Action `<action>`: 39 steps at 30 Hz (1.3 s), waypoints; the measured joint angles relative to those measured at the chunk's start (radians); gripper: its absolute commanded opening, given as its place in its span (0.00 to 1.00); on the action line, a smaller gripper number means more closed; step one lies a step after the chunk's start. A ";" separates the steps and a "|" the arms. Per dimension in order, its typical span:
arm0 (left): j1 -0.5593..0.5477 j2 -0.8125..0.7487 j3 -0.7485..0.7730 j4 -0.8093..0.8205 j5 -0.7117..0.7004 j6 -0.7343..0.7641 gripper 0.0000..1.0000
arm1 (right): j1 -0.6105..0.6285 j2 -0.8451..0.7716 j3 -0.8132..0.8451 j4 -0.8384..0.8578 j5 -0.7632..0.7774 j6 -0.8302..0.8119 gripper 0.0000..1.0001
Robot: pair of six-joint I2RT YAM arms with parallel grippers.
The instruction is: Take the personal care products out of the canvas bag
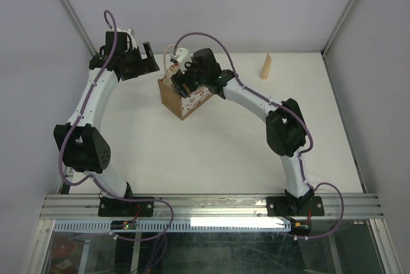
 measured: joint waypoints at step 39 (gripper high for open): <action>0.000 -0.030 -0.026 -0.003 -0.025 0.009 0.99 | 0.007 0.041 -0.001 0.009 -0.044 -0.035 0.71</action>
